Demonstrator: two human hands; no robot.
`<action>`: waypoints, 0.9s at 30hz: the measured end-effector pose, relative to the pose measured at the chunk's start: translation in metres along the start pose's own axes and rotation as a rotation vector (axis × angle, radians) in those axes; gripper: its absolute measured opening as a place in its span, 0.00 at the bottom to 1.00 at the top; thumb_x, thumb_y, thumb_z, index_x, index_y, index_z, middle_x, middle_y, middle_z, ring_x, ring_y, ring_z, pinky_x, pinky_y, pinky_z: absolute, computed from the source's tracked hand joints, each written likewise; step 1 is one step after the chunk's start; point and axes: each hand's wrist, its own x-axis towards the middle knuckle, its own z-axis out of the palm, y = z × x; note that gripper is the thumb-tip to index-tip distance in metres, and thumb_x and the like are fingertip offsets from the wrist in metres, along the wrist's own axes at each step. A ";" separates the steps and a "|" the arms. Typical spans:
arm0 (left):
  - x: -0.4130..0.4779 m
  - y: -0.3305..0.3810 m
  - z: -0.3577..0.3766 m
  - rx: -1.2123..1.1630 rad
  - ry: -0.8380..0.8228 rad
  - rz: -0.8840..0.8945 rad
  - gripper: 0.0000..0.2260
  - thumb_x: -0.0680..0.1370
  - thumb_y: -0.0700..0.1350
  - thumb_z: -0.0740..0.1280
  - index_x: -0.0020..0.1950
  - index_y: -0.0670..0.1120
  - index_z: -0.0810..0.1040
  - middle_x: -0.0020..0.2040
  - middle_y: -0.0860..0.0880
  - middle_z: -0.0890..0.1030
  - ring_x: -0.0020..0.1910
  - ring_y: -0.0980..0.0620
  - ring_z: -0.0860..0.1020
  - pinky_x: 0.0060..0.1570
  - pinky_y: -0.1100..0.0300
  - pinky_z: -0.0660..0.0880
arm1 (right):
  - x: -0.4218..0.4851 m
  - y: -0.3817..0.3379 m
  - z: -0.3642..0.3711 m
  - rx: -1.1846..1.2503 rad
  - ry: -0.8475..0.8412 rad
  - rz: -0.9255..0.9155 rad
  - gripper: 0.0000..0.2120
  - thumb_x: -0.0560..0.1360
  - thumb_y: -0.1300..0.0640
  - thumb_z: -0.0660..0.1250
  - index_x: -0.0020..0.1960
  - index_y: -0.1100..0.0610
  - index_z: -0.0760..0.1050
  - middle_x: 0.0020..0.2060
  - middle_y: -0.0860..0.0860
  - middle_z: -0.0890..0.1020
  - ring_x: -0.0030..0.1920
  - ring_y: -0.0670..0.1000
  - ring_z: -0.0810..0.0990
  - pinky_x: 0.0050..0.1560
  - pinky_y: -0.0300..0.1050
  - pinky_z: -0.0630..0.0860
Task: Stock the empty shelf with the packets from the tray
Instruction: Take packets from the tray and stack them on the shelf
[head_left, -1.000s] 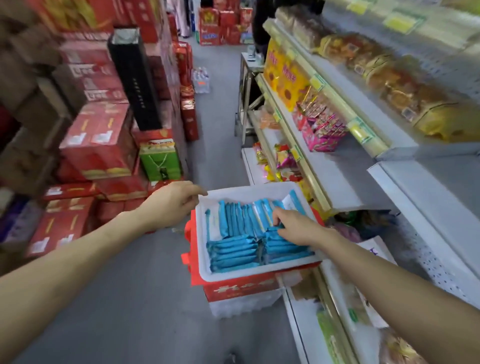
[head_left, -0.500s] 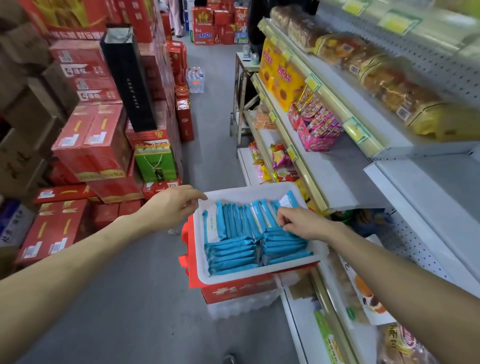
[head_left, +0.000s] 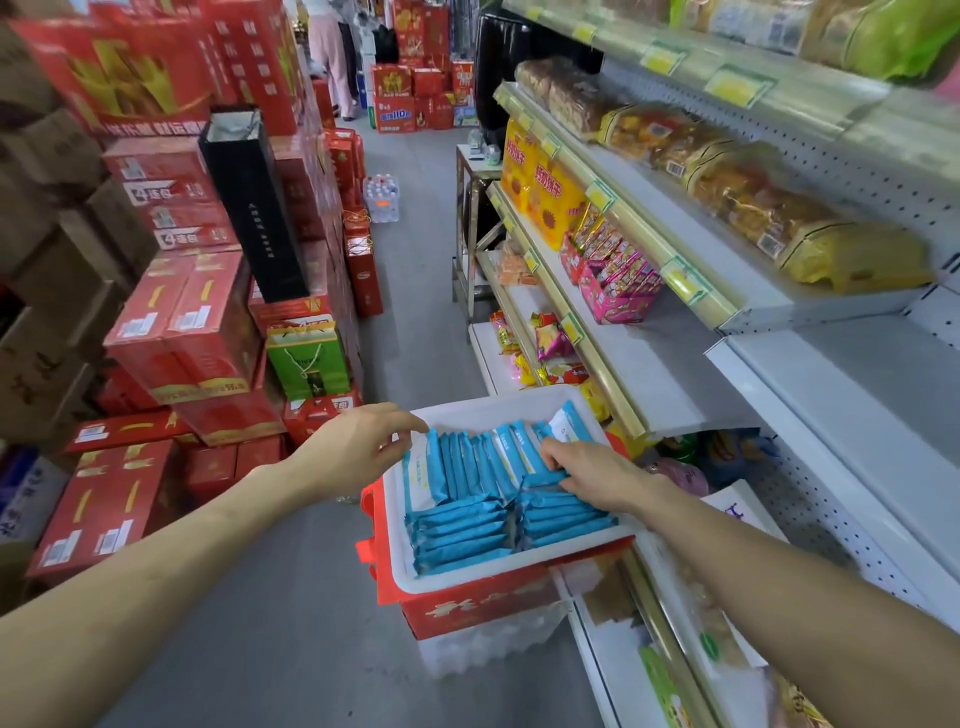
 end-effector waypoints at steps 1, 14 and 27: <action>0.000 -0.001 0.001 0.006 -0.007 0.001 0.13 0.83 0.48 0.62 0.65 0.59 0.78 0.54 0.59 0.79 0.50 0.59 0.78 0.47 0.65 0.74 | -0.002 0.000 -0.002 0.011 0.025 0.007 0.11 0.78 0.57 0.64 0.48 0.48 0.62 0.40 0.48 0.76 0.39 0.51 0.76 0.40 0.54 0.74; 0.028 0.014 0.036 0.024 -0.189 0.083 0.15 0.82 0.46 0.64 0.68 0.56 0.79 0.63 0.58 0.80 0.56 0.59 0.76 0.57 0.65 0.70 | -0.035 0.002 -0.071 0.181 0.270 -0.088 0.08 0.79 0.64 0.65 0.47 0.53 0.80 0.45 0.44 0.80 0.48 0.45 0.77 0.49 0.38 0.70; 0.048 0.012 0.085 0.222 -0.383 0.245 0.14 0.79 0.54 0.67 0.65 0.58 0.79 0.58 0.58 0.82 0.57 0.54 0.78 0.58 0.54 0.75 | -0.077 0.011 -0.069 0.270 0.282 -0.021 0.08 0.81 0.59 0.67 0.56 0.50 0.83 0.52 0.43 0.80 0.55 0.42 0.78 0.56 0.40 0.75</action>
